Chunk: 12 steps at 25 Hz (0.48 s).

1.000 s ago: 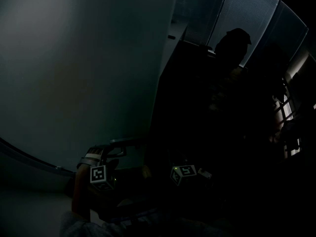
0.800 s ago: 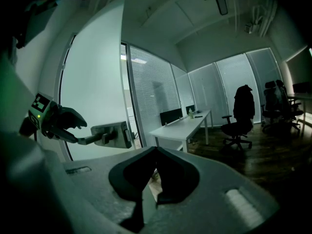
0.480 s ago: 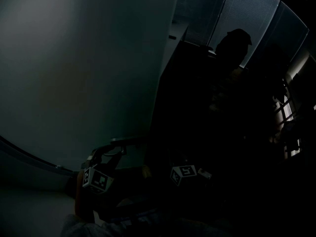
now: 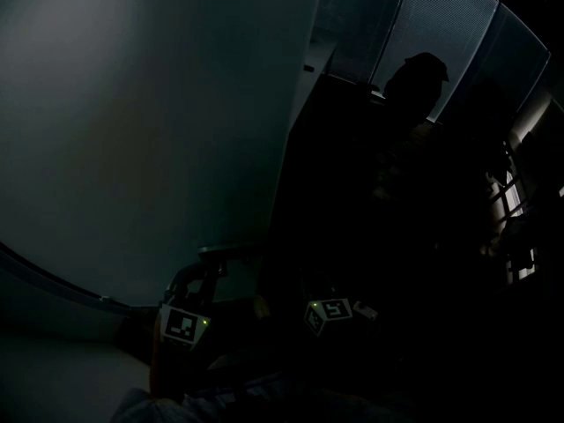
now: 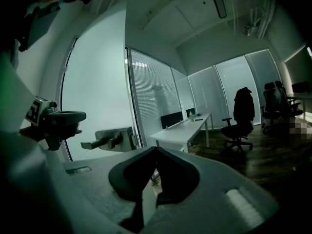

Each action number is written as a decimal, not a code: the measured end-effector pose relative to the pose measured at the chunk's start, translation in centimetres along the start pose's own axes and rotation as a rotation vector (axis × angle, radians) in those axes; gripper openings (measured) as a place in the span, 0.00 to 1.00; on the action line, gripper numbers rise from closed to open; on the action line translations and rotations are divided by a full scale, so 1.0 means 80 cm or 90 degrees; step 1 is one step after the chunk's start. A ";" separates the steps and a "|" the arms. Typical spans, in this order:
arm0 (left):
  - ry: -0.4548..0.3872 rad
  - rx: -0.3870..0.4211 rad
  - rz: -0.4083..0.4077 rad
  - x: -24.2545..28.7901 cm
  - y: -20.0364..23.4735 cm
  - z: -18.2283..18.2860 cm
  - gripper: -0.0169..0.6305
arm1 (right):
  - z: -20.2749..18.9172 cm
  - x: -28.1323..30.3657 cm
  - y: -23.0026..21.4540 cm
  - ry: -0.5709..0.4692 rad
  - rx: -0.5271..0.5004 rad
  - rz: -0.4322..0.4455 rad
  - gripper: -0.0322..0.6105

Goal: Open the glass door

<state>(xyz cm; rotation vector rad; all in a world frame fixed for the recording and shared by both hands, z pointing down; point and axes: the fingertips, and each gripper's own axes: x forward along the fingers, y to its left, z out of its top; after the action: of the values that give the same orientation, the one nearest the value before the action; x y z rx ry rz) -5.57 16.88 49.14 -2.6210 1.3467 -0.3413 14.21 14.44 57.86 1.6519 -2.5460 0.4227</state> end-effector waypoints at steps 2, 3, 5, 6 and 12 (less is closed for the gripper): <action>-0.012 -0.016 0.022 0.003 0.002 0.004 0.03 | 0.007 -0.001 0.005 -0.007 0.002 0.005 0.05; -0.018 -0.024 0.032 0.004 0.003 0.005 0.03 | 0.010 -0.001 0.008 -0.011 0.003 0.007 0.05; -0.030 -0.037 0.046 0.005 0.003 0.005 0.03 | 0.014 -0.002 0.014 -0.018 0.004 0.011 0.05; -0.034 -0.044 0.053 0.004 0.002 0.004 0.03 | 0.016 -0.004 0.017 -0.020 0.005 0.012 0.05; -0.027 -0.090 0.099 0.000 -0.006 -0.011 0.03 | 0.036 -0.014 0.032 -0.043 0.007 0.027 0.05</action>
<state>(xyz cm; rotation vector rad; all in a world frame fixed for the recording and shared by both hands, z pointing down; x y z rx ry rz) -5.40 17.12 50.08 -2.5937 1.6032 -0.1737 12.59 15.66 54.40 1.6469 -2.6360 0.3916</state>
